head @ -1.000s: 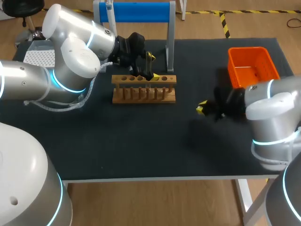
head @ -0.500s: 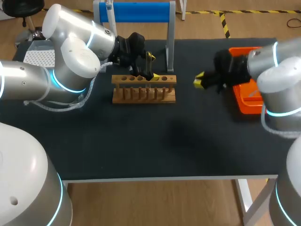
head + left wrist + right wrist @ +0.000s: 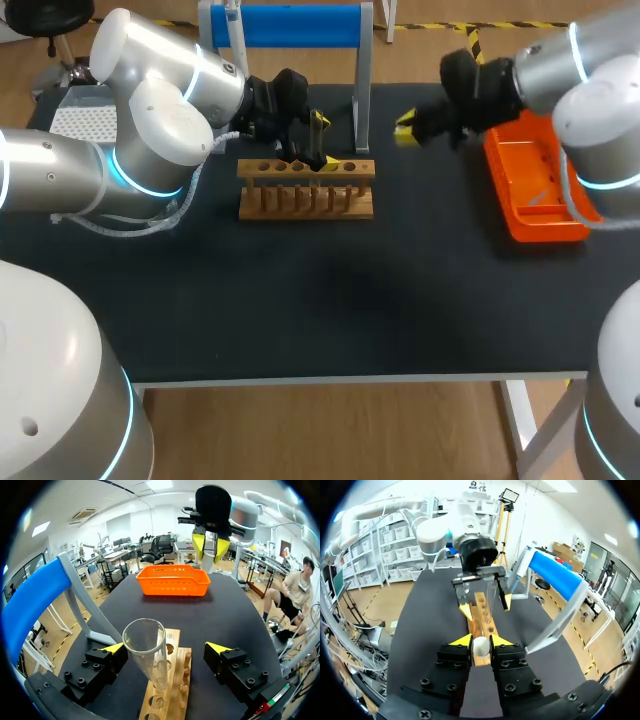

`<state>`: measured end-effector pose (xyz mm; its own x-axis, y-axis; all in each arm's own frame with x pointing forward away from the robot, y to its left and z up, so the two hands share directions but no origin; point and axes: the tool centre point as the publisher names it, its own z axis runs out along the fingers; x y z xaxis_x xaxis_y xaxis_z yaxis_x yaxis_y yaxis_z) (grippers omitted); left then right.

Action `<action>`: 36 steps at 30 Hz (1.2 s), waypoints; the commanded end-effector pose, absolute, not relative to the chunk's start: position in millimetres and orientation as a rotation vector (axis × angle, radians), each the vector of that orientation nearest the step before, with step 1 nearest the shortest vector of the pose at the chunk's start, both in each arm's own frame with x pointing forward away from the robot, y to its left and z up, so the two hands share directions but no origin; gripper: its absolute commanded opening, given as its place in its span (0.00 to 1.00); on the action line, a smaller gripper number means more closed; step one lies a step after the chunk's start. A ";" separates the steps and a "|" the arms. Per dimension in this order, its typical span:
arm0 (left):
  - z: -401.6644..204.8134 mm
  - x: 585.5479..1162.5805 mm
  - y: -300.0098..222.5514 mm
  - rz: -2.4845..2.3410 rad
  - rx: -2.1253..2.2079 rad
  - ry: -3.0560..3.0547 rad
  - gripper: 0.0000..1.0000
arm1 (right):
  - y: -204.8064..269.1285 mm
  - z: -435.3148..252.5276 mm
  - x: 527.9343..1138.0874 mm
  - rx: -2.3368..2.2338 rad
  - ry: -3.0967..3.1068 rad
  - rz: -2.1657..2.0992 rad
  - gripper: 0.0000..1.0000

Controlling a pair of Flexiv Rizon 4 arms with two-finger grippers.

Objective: Invert the test tube, pick up the pipette, mount the tip to pipette, aspirate from beaker and dispense into the tube, eject the tip, return the pipette, and cap with the stopper.

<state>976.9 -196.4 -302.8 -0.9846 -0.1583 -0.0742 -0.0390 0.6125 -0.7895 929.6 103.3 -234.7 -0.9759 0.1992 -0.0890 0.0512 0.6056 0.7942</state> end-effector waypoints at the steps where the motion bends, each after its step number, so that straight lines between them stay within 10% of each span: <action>1: -302.7 978.2 -197.1 -1.313 -0.165 2.701 1.00 | 116.7 -226.7 944.3 0.129 2.777 1.325 0.00; 36: -302.7 978.2 -197.1 -1.313 -0.165 2.701 1.00 | 200.8 -208.9 975.7 -0.010 2.865 1.331 0.00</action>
<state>976.9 -196.5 -302.8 -0.9846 -0.1584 -0.0742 -0.0390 0.6124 -0.7896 971.2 196.0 -208.8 -1.0000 -0.0045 0.0059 0.0016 0.6391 0.7691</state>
